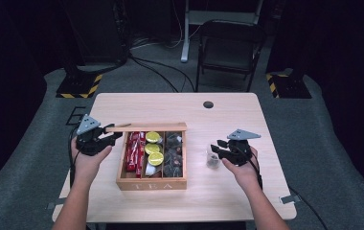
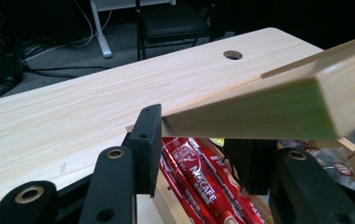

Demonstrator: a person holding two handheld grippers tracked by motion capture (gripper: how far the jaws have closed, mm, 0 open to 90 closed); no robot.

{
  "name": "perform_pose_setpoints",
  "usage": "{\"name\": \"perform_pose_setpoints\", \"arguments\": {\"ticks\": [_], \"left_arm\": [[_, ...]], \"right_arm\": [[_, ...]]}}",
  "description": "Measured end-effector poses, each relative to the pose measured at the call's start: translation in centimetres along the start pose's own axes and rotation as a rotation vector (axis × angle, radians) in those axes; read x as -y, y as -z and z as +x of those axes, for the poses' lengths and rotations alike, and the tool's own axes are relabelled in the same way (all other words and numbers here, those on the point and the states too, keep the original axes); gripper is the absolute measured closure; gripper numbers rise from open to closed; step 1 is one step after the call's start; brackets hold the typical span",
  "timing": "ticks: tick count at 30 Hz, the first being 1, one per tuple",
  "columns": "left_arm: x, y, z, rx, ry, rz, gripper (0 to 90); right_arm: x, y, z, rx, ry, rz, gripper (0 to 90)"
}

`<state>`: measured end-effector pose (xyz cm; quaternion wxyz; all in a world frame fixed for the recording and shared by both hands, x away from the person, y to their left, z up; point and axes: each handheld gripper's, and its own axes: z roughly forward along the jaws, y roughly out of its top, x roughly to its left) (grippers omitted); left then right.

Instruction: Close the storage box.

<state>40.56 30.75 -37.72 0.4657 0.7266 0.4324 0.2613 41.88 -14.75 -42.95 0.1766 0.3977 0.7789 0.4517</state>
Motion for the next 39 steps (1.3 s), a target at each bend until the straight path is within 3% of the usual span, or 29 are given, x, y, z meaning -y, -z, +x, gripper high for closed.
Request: {"name": "perform_pose_setpoints", "arguments": {"ticks": [6, 18, 24, 39], "left_arm": [[0.0, 0.0, 0.0, 0.001, -0.002, 0.002, 57.0], [0.0, 0.0, 0.0, -0.001, -0.003, 0.003, 57.1], [0.0, 0.0, 0.0, 0.0, 0.0, 0.005, 57.0], [0.1, 0.1, 0.1, 0.009, 0.008, 0.005, 56.8]], "right_arm": [[-1.2, 0.2, 0.8, -0.013, 0.02, -0.005, 55.7], [-4.8, -0.2, 3.3, -0.096, 0.08, -0.036, 52.8], [-5.9, -0.5, 3.9, -0.119, 0.068, -0.047, 52.0], [-8.2, -0.7, 5.5, -0.141, 0.109, -0.067, 50.1]]}}
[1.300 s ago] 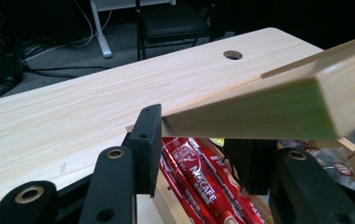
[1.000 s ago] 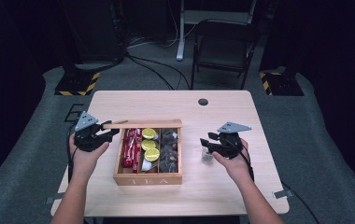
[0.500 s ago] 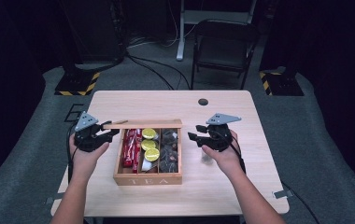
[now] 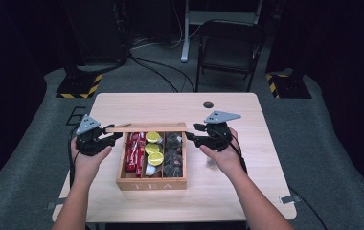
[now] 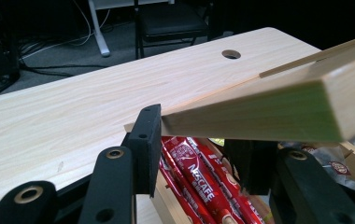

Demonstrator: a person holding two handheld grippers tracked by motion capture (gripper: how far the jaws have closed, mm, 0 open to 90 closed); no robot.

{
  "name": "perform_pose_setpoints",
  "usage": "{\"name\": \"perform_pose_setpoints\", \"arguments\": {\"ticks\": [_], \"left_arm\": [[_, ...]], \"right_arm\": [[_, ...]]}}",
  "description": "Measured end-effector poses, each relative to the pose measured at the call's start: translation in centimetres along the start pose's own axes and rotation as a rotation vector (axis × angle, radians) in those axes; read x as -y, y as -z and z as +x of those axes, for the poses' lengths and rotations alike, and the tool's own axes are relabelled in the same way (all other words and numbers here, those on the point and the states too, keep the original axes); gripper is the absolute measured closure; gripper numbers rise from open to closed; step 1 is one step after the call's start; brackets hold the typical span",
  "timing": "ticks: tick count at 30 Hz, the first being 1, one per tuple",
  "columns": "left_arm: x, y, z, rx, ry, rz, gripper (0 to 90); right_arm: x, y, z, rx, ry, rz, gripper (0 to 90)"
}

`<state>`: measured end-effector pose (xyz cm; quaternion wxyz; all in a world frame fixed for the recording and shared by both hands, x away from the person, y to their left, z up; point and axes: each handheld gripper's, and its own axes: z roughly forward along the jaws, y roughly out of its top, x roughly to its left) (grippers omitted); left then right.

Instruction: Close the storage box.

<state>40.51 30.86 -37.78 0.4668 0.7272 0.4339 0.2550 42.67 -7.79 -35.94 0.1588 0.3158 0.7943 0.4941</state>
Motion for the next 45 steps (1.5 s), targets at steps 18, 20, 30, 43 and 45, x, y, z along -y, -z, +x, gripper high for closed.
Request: {"name": "perform_pose_setpoints", "arguments": {"ticks": [18, 20, 30, 43, 45], "left_arm": [[0.0, 0.0, 0.0, -0.001, 0.006, 0.0, 56.7], [0.0, 0.0, 0.0, 0.003, 0.008, -0.001, 56.8], [-1.3, 1.6, 0.2, 0.065, 0.021, -0.028, 55.1], [-2.9, 2.1, -0.2, 0.031, -0.042, 0.017, 55.2], [-2.7, 2.2, -0.1, 0.049, -0.021, 0.022, 55.1]], "right_arm": [[-1.5, -1.2, 2.0, 0.024, 0.041, 0.009, 52.7], [-1.6, -1.3, 2.3, 0.043, 0.037, 0.016, 52.9], [-2.1, -1.1, 2.0, 0.035, 0.036, 0.012, 54.7], [-2.6, -1.0, 1.4, 0.028, 0.021, -0.002, 58.3], [-2.5, -0.9, 1.5, 0.026, 0.025, 0.002, 58.1]]}}
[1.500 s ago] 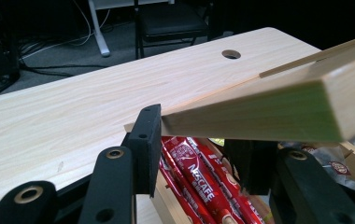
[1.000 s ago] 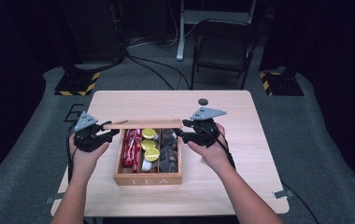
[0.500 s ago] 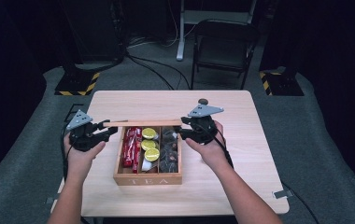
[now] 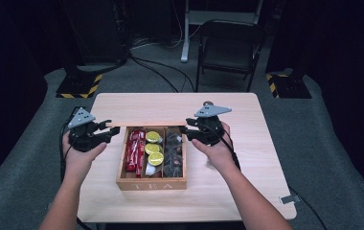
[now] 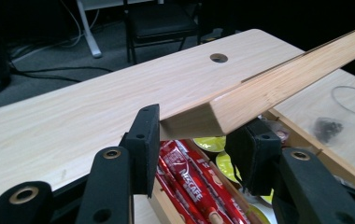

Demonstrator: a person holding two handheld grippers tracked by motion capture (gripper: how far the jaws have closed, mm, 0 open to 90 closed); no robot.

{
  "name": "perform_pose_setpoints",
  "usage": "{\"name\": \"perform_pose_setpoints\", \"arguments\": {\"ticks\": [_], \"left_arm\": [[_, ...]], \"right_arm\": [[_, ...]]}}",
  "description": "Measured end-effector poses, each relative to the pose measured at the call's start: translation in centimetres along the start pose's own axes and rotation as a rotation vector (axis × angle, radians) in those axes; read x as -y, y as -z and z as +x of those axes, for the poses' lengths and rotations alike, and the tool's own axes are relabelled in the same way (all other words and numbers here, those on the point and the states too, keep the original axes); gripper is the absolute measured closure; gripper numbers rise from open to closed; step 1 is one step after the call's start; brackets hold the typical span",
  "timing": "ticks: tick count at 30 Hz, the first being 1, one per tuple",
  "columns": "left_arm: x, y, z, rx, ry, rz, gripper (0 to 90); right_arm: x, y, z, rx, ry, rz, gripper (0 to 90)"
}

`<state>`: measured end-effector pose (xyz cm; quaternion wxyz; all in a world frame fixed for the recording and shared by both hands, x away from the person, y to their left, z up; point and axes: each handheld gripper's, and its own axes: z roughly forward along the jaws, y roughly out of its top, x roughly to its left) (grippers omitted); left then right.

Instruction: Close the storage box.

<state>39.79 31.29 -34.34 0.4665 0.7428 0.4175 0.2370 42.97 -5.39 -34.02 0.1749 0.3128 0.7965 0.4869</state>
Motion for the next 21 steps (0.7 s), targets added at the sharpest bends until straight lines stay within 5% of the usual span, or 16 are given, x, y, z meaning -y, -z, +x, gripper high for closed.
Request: {"name": "perform_pose_setpoints", "arguments": {"ticks": [10, 21], "left_arm": [[1.0, 0.7, 0.2, 0.05, 0.013, -0.009, 55.8], [1.8, 0.9, -0.3, 0.042, 0.008, -0.008, 55.7]], "right_arm": [[0.6, 0.3, 0.5, -0.003, 0.017, 0.008, 57.7], [1.4, 0.8, 1.0, -0.028, 0.011, -0.008, 55.9]]}}
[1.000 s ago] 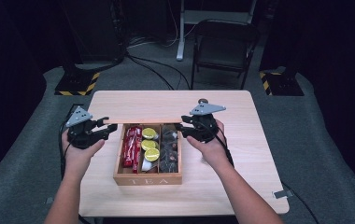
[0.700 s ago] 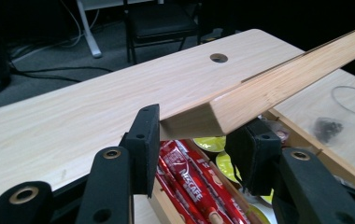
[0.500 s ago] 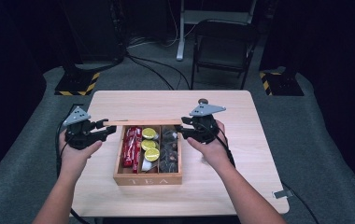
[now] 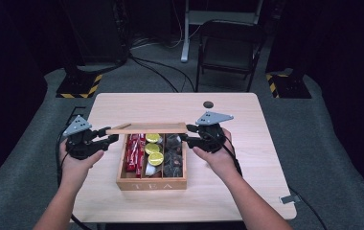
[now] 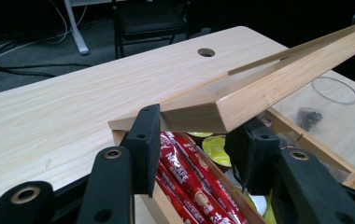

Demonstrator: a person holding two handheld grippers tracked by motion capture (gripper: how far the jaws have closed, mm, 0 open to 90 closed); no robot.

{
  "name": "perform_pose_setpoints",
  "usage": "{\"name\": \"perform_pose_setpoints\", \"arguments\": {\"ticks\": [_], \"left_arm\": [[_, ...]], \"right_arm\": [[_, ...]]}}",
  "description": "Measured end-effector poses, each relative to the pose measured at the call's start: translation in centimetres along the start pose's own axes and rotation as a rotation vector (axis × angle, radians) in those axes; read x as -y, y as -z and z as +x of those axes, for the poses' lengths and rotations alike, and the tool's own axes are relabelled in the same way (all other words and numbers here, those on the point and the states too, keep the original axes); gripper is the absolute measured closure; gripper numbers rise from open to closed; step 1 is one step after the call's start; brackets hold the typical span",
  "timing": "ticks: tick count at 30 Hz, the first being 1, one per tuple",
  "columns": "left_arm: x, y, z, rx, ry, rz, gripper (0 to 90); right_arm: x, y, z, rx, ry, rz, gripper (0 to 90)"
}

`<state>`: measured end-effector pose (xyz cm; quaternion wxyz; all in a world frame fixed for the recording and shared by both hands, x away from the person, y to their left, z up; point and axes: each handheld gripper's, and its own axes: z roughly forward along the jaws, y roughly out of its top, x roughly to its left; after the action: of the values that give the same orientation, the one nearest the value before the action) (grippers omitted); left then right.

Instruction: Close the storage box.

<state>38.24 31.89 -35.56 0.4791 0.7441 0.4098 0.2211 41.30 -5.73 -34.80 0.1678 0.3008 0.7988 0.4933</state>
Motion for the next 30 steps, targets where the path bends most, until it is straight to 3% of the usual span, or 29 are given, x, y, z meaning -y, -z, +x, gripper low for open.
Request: {"name": "perform_pose_setpoints", "arguments": {"ticks": [12, 21, 30], "left_arm": [[1.5, 0.3, -0.4, 0.008, -0.024, 0.007, 55.8], [2.8, 0.3, -0.9, -0.002, -0.008, -0.01, 55.8], [4.3, 0.5, -1.4, -0.001, -0.005, 0.003, 55.9]], "right_arm": [[1.4, 0.3, 0.7, -0.012, 0.029, -0.004, 55.5], [2.5, 0.5, 1.2, -0.014, 0.034, 0.002, 55.1], [3.9, 0.5, 1.9, -0.015, 0.043, 0.016, 54.6]]}}
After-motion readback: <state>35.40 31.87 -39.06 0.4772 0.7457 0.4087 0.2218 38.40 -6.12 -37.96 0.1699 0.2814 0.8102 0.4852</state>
